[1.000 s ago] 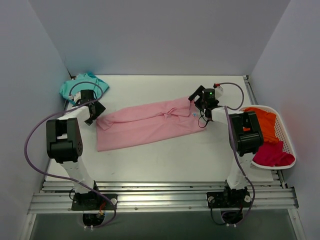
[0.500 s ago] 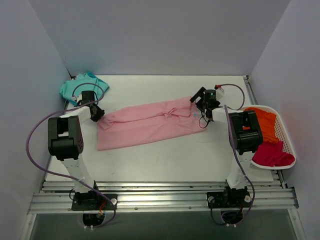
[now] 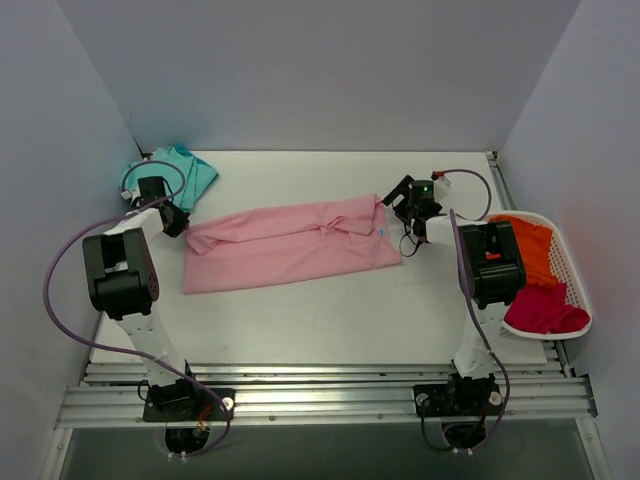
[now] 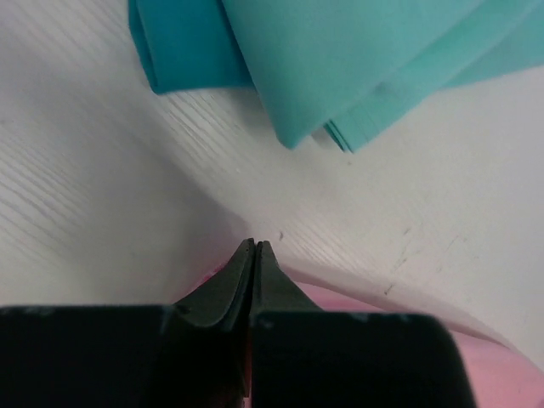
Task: Fold and stack the t-shirts
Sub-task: Fold the tshirt
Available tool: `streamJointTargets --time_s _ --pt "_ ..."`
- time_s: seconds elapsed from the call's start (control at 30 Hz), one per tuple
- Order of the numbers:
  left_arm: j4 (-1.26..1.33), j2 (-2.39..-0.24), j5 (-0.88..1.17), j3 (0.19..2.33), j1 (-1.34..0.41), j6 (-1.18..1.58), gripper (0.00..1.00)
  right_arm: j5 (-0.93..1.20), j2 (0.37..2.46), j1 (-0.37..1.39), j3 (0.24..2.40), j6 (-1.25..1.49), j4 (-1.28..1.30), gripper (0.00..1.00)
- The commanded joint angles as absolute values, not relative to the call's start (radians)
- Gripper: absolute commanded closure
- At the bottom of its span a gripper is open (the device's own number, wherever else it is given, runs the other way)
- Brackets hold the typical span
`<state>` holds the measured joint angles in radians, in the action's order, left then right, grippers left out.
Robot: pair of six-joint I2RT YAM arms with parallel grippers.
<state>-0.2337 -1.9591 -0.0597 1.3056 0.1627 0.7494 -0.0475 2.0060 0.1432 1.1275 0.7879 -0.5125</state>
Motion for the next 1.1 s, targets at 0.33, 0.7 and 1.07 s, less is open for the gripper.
streamJointTargets --time_s 0.33,0.7,1.07 --pt "-0.169 -2.033 0.051 1.328 0.206 0.749 0.98 -0.081 1.971 0.207 1.106 0.837 -0.528 0.2" --pt "-0.127 -2.02 0.055 1.287 0.204 0.765 0.98 -0.123 1.91 0.25 1.043 0.87 -0.448 0.48" --pt "-0.124 -2.02 0.051 1.284 0.204 0.765 0.98 -0.089 1.99 0.245 1.088 0.848 -0.431 1.0"
